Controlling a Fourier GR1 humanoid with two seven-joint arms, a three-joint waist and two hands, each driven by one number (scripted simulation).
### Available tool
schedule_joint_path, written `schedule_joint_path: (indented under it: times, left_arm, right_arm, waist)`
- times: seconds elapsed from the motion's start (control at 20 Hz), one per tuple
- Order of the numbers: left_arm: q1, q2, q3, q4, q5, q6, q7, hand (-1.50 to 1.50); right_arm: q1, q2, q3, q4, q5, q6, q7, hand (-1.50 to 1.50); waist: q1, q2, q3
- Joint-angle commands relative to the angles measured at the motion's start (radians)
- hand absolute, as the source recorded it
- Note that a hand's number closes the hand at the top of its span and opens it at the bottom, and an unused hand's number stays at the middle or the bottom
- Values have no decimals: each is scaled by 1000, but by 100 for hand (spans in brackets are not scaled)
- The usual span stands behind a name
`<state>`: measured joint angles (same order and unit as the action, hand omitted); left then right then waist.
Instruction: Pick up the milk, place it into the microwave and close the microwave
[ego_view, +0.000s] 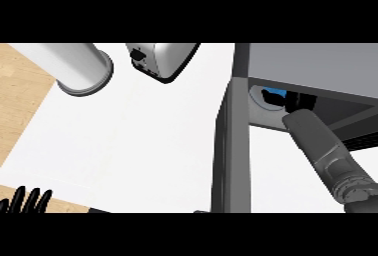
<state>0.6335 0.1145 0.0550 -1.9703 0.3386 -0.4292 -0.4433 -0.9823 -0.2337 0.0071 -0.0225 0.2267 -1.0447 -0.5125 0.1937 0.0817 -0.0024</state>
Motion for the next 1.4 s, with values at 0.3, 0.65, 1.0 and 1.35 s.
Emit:
schedule_joint_path:
  times: [0.3,0.65,1.0,1.35]
  left_arm:
    - [-10,-11,1,34,-8,3,-13,-150]
    - [-11,-21,-6,37,-37,7,-35,-150]
    - [-2,-10,5,24,-18,-8,-33,-150]
    - [9,-17,26,60,-13,-16,-63,-150]
  right_arm:
    - [-44,69,37,-3,36,168,-46,-150]
    - [-62,123,-2,-30,-2,286,-61,-150]
    - [0,153,-100,-107,-96,411,-191,-150]
    - [94,160,-192,-137,-189,605,-332,-150]
  waist:
    - [-7,-8,10]
    - [-24,-16,10]
    - [-68,-27,11]
    - [-109,-46,7]
